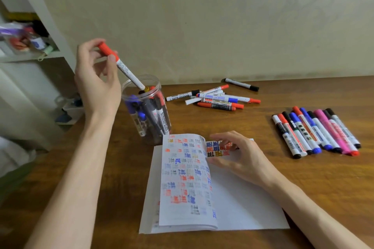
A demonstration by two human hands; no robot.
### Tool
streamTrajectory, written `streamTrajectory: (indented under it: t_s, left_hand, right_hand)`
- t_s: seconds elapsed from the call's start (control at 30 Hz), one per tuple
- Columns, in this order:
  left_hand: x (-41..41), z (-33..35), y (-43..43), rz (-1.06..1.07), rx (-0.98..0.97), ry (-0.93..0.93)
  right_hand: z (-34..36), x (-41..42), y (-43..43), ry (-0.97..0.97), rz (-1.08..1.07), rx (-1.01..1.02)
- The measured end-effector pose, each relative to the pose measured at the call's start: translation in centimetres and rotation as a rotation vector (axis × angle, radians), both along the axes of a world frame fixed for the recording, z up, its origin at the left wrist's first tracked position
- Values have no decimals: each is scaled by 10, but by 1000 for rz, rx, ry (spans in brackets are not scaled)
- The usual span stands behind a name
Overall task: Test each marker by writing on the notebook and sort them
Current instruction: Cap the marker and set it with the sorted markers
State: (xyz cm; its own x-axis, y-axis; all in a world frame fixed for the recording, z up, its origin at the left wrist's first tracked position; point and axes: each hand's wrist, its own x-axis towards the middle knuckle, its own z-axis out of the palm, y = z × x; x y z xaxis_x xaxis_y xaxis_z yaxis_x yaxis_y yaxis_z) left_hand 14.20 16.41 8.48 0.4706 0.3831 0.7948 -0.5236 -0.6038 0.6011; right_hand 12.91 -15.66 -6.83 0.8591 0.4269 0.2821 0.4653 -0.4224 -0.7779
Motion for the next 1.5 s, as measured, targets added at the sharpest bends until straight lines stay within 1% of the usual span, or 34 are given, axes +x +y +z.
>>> streamTrajectory:
  t_s: [0.07, 0.17, 0.33, 0.4, 0.5, 0.63, 0.9, 1.0, 1.07, 1.17, 1.27, 1.43, 1.47, 1.5]
  left_hand:
    - [1, -2, 2, 18, -2, -15]
    - [3, -9, 3, 64, 65, 34]
    - [7, -24, 6, 92, 121, 249]
    - [5, -29, 3, 88, 93, 308]
    - [1, -28, -1, 61, 29, 314]
    - [0, -23, -1, 58, 103, 315]
    - [-3, -30, 0, 159, 267, 334]
    - [-4, -44, -1, 171, 385, 383]
    - [-5, -51, -3, 162, 416, 421]
    - [-4, -53, -4, 166, 471, 430]
    - [-3, -54, -9, 150, 456, 370]
    - [-15, -60, -56, 186, 460, 26]
    - [-18, -60, -72, 149, 470, 8]
    - [-21, -58, -88, 79, 463, 33]
  right_hand:
    - [0, 0, 0, -2, 0, -4]
    - [-1, 0, 0, -8, 2, 0]
    - [-2, 1, 0, -4, 4, -10]
    - [-3, 1, 0, -2, 7, -14]
    - [-3, 0, 0, 2, 8, -19]
    - [-3, 0, 0, 10, 0, -27]
    - [-1, 0, 0, 15, -5, -38]
    - [-1, 0, -1, 27, -6, -42]
    - [-2, -1, -1, 37, -3, -49]
    - [0, -1, -1, 47, -2, -51]
    - [1, -1, -2, 49, -4, -49]
    - [5, 1, -4, 23, -38, -14]
    - [5, 0, -5, 25, -23, -3]
    - [6, 0, -6, 33, 6, 10]
